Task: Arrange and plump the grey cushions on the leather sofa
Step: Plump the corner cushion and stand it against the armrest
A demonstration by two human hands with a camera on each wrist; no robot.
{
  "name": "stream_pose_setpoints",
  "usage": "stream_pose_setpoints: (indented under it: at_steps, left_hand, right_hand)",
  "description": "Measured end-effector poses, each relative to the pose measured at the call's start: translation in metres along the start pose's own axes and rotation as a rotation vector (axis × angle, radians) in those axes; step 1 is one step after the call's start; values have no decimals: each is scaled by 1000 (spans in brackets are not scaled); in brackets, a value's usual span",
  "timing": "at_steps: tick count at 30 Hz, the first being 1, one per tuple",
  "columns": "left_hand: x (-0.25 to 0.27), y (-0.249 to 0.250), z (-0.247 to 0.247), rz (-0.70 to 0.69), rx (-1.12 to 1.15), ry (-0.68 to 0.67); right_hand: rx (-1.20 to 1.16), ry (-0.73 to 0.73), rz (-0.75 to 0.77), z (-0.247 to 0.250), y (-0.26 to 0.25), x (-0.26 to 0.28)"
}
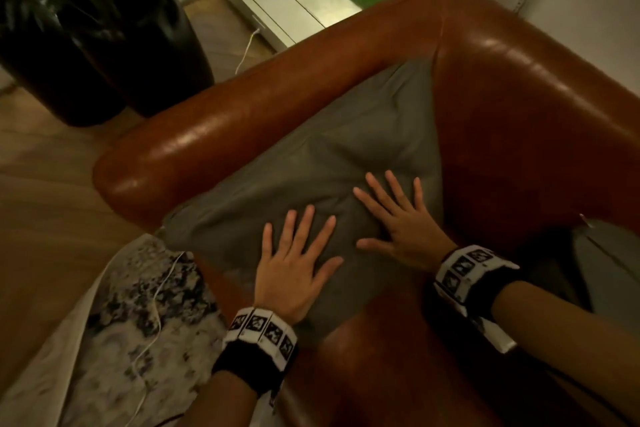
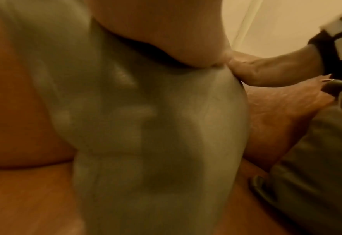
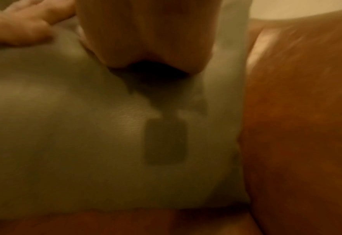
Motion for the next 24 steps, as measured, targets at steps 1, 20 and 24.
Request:
stream_pose_setpoints:
  at_steps: [1,20,24]
  left_hand:
    - [6,-5,11,-8,6,40]
    - [58,-100,11,1112,1042,182]
    - [64,-102,2,1175,1061,219]
  right_hand:
    - [-140,45,-33,14,7,2]
    - [-626,45,-1031,36,80,4]
    - [-280,258,-595,55,5,-24]
Point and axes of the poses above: each hand's wrist, its own x-axis away from the middle knuckle, its own z-axis out of the back of the hand, y = z × x, the point moved 7 cm from there along -x, towards the middle knuckle, and after that the axes turned 5 degrees about x, right-handed, at the moved point
